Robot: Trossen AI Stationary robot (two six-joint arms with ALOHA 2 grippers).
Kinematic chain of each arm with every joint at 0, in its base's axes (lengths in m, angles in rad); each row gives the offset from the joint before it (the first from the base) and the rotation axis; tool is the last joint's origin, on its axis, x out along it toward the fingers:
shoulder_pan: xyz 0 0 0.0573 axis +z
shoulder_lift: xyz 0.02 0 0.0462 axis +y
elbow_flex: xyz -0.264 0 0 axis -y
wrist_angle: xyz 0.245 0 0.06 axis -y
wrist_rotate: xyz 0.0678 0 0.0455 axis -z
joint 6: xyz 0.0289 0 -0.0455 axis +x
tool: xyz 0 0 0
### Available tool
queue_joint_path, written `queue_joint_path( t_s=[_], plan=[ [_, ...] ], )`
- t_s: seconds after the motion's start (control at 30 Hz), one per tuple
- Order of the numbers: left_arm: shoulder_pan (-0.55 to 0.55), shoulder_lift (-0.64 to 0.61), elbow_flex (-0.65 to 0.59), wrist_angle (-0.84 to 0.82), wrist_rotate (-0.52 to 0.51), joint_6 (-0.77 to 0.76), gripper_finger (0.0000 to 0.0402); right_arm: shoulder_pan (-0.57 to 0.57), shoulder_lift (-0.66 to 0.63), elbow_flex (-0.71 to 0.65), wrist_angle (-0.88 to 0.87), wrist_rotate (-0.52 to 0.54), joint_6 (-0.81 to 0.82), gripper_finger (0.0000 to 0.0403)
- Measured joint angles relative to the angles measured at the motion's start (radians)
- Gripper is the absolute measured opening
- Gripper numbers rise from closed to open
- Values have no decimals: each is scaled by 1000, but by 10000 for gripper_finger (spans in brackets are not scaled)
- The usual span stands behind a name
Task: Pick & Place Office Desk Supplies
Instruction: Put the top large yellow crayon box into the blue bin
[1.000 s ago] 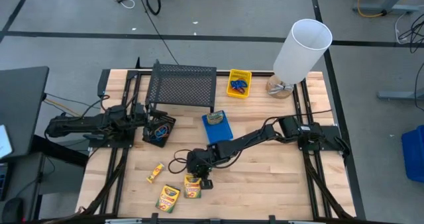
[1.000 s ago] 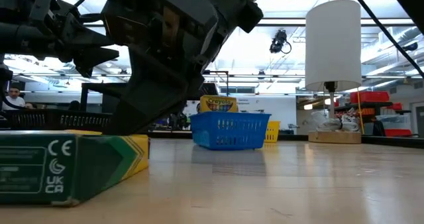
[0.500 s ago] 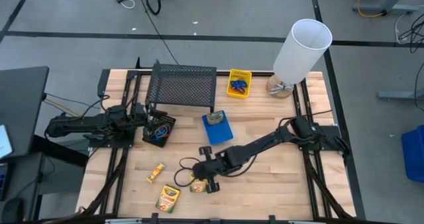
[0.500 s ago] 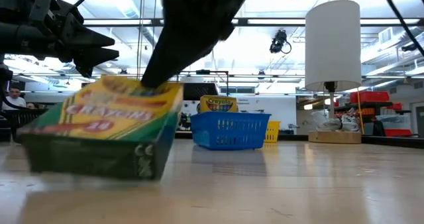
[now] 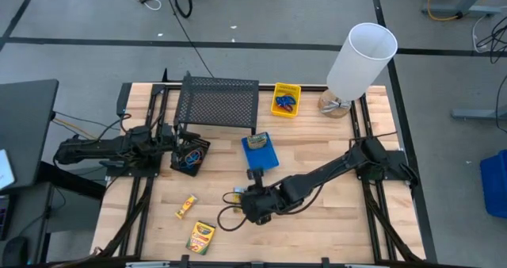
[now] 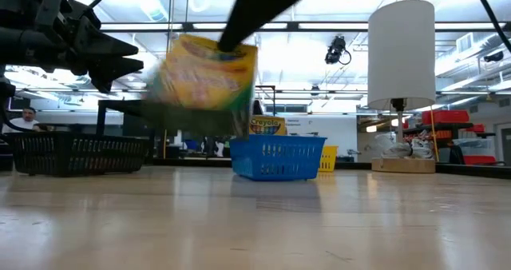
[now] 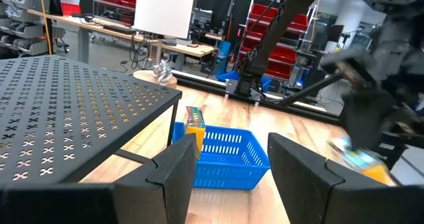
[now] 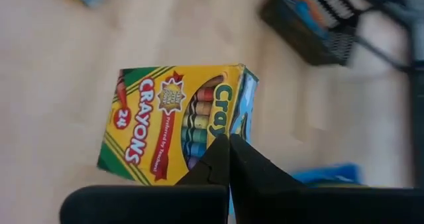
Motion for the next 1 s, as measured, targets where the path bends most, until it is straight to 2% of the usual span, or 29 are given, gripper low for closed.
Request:
queue_joint_path(
  t_s=[0.2, 0.5, 0.73, 1.0],
  plan=[
    [0, 0, 0, -6, 0, 13, 193, -13, -10, 1, -100, 189, -106, 0],
    [0, 0, 0, -7, 0, 14, 193, -48, -9, 1, -162, 373, -239, 0],
    [0, 0, 0, -8, 0, 23, 193, -84, -9, 1, -186, 441, -305, 0],
    [0, 0, 0, -8, 0, 32, 193, -146, -9, 0, -212, 467, -312, 0]
  ],
)
